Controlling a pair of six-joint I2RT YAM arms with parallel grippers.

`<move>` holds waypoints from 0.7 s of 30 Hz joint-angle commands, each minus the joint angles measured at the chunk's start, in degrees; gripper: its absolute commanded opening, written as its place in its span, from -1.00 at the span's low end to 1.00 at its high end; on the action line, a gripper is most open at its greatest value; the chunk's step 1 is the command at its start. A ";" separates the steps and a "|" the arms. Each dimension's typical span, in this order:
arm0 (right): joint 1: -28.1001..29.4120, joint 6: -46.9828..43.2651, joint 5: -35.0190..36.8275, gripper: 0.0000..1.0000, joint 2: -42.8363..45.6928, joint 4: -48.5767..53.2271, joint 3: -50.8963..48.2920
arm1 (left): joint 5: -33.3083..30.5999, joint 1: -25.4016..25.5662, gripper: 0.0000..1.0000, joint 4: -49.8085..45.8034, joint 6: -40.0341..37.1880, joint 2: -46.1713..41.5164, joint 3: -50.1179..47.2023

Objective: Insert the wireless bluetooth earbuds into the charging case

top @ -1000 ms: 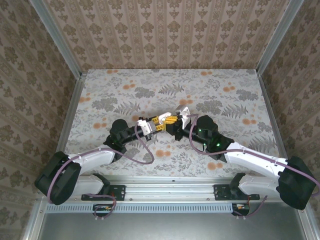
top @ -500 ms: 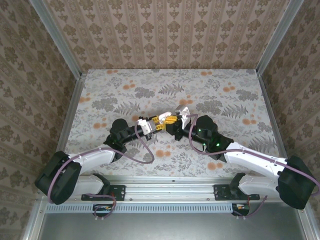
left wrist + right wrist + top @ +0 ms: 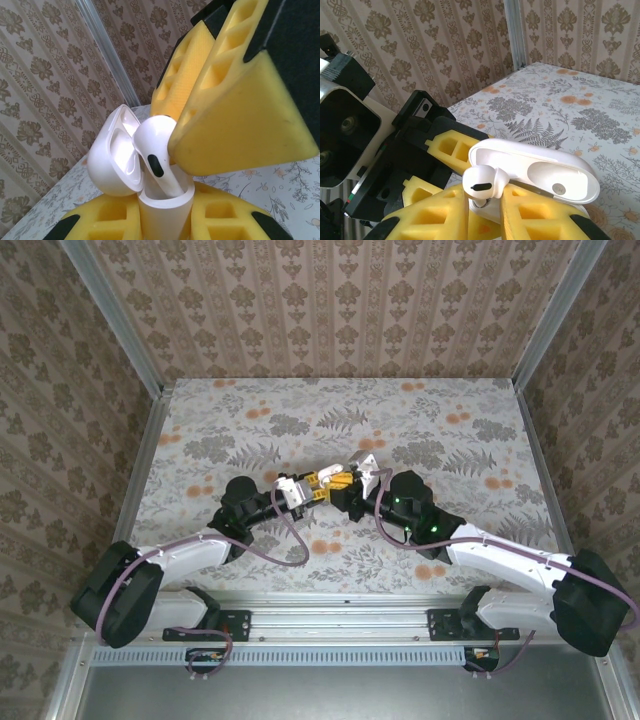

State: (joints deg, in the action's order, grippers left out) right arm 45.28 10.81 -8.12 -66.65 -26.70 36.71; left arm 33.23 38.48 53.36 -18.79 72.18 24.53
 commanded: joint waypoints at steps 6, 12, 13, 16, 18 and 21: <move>0.34 -0.41 2.99 -0.44 0.10 3.58 0.92 | 2.19 0.02 -0.92 3.97 0.94 -0.82 2.81; 0.25 -0.70 4.19 -0.42 0.81 4.11 0.74 | 2.27 0.01 -0.92 3.94 0.90 -0.82 2.89; 0.30 -0.69 4.47 -0.41 0.99 4.19 0.65 | 2.27 0.02 -0.92 3.86 0.94 -0.82 2.97; 0.30 -0.79 5.42 -0.40 1.56 4.44 0.49 | 2.36 0.02 -0.93 3.87 1.01 -0.80 3.02; 0.28 -0.79 5.83 -0.38 1.83 4.57 0.47 | 2.49 0.02 -0.93 3.86 1.01 -0.90 3.08; 0.28 -0.79 5.83 -0.33 2.05 4.81 0.47 | 2.71 0.02 -0.93 3.62 0.99 -0.99 3.15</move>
State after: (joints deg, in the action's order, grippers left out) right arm 45.65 10.59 -4.93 -65.43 -25.04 36.71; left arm 33.26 38.50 52.99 -18.79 72.18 24.86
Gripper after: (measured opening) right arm 0.330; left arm 0.194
